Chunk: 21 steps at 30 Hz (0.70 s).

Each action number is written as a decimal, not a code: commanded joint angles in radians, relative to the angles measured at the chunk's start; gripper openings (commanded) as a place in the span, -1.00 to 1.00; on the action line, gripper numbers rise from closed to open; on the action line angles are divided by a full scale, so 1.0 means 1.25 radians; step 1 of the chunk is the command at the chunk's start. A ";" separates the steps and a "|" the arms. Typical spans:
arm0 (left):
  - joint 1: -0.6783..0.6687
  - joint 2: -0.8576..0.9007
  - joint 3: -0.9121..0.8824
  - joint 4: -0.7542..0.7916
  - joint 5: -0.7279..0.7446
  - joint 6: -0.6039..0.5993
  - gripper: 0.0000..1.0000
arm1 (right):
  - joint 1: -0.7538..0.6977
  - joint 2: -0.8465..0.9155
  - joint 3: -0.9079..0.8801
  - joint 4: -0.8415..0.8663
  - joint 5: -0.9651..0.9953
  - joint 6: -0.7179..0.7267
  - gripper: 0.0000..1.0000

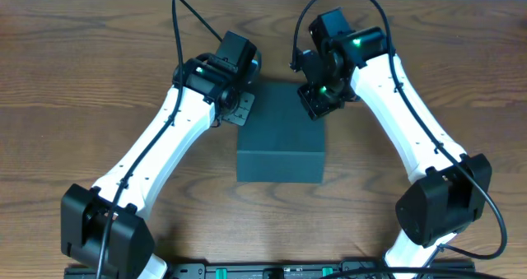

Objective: Pack container

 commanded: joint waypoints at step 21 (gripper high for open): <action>-0.021 0.002 -0.009 -0.070 -0.082 0.048 -0.89 | -0.002 0.004 -0.279 0.217 0.005 0.012 -0.97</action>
